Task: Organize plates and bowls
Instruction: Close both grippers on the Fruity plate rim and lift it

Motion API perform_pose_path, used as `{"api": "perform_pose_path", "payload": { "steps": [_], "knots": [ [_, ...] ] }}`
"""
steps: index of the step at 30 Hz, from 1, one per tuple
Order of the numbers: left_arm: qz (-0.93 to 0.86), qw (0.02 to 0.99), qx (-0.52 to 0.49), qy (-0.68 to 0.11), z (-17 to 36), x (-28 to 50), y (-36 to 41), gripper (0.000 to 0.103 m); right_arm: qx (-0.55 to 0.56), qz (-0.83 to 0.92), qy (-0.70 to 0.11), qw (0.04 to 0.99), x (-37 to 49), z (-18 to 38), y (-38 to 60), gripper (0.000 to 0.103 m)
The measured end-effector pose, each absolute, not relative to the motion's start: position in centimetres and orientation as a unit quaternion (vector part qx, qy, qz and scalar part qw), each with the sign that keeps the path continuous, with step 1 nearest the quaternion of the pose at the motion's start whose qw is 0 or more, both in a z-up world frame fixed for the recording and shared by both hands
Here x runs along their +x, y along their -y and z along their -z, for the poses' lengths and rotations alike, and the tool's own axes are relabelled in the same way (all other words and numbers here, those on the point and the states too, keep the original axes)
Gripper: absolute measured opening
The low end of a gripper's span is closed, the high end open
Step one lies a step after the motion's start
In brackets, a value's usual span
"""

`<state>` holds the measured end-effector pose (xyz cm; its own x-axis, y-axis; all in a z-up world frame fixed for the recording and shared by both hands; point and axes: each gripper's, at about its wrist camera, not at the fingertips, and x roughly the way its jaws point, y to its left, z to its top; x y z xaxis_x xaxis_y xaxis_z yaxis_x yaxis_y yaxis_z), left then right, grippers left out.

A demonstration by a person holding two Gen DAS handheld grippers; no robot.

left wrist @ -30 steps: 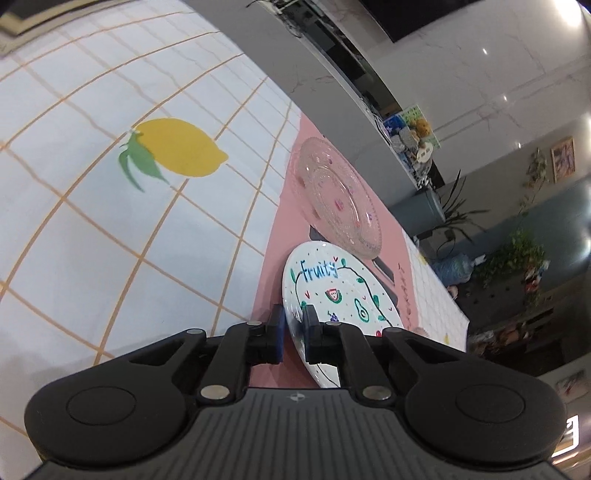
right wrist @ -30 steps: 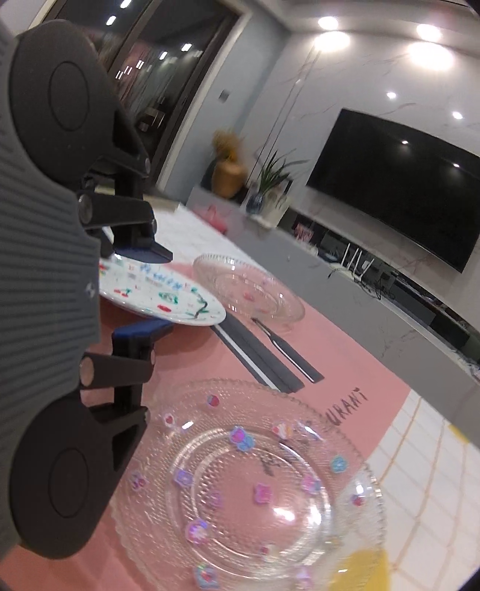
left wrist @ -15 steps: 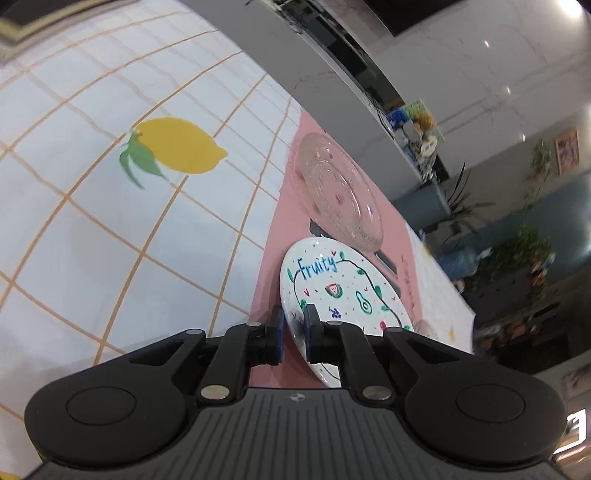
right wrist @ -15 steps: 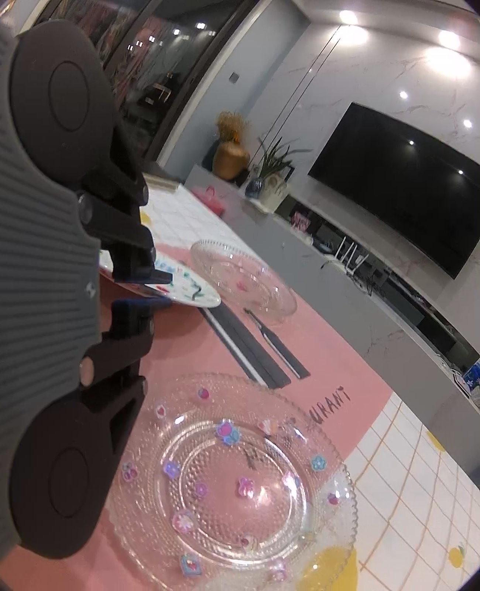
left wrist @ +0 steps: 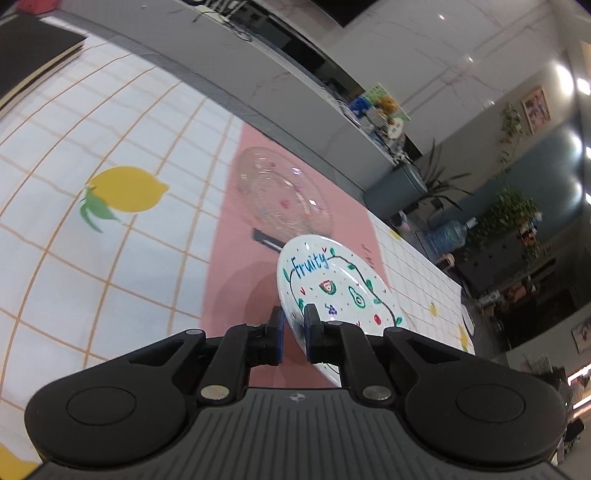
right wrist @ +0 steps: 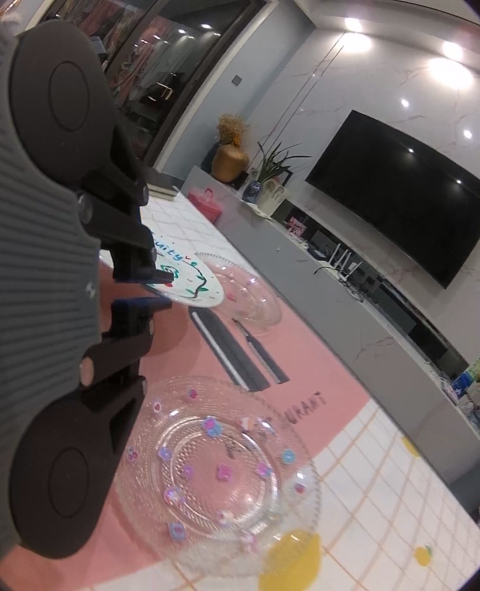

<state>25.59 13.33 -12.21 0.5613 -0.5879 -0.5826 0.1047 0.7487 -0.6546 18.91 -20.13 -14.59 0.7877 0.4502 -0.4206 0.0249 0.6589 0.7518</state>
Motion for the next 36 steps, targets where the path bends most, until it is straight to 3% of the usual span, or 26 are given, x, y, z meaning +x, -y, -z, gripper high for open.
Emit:
{"api": "perform_pose_path", "payload": {
  "steps": [18, 36],
  "knots": [
    [0.274, 0.820, -0.239, -0.442, 7.2, 22.0, -6.4, 0.013, 0.370, -0.065, -0.295, 0.878, 10.5, 8.4, 25.2, 0.005],
    [0.292, 0.791, -0.143, -0.517, 9.6, 20.8, -1.1, 0.013, 0.468, -0.005, -0.373, 0.801, 5.0, 13.6, 29.0, 0.006]
  ]
}}
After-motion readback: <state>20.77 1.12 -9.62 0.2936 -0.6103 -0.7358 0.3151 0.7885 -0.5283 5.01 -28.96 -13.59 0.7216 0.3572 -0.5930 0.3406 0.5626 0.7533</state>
